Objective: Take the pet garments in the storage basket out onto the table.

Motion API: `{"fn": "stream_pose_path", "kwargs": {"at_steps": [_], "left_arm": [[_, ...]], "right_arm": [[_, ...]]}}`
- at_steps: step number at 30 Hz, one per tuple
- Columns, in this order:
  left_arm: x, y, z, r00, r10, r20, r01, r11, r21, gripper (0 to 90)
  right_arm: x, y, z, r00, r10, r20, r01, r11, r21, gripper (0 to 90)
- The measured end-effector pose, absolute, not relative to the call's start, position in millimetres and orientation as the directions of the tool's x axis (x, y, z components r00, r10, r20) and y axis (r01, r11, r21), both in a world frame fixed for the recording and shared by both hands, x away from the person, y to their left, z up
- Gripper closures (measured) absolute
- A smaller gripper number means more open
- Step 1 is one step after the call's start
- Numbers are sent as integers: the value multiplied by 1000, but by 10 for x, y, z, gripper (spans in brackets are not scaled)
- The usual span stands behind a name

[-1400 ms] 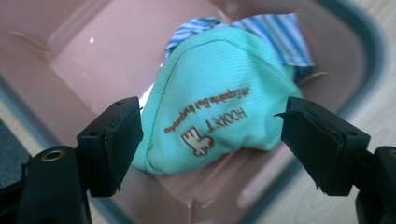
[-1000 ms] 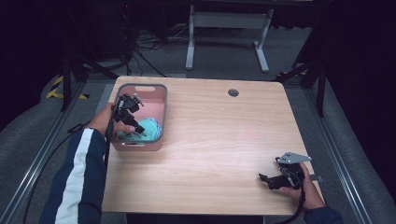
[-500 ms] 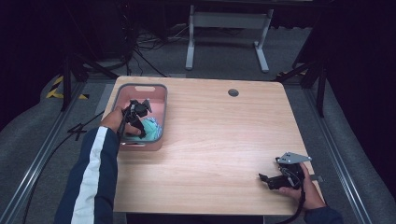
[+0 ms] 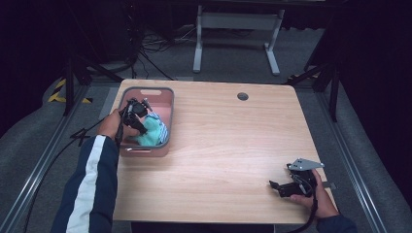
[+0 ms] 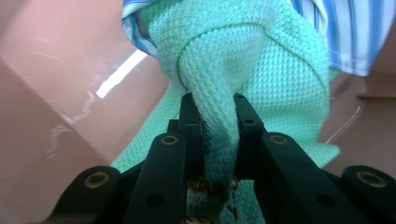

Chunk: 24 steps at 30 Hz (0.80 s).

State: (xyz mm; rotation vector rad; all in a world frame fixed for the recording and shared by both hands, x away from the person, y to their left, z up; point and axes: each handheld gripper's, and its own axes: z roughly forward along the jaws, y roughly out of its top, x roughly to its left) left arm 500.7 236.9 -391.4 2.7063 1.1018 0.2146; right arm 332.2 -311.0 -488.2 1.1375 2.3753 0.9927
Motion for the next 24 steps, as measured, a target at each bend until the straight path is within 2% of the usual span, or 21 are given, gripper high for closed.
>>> {"fn": "stream_pose_path", "kwargs": {"at_steps": [4, 17, 24], "left_arm": [[4932, 2384, -3784, 705, 704, 88, 654, -693, 305, 788], [4684, 2416, -3294, 708, 696, 118, 578, -668, 469, 790], [4576, 2376, -3115, 718, 682, 137, 538, -669, 512, 790]], "right_arm": [[3323, -3111, -4882, -629, 777, 6, 550, 440, 709, 5], [3322, -3114, -4882, -629, 777, 3, 549, 442, 709, 5], [3318, -3117, -4881, -629, 777, 5, 550, 442, 709, 5]]}}
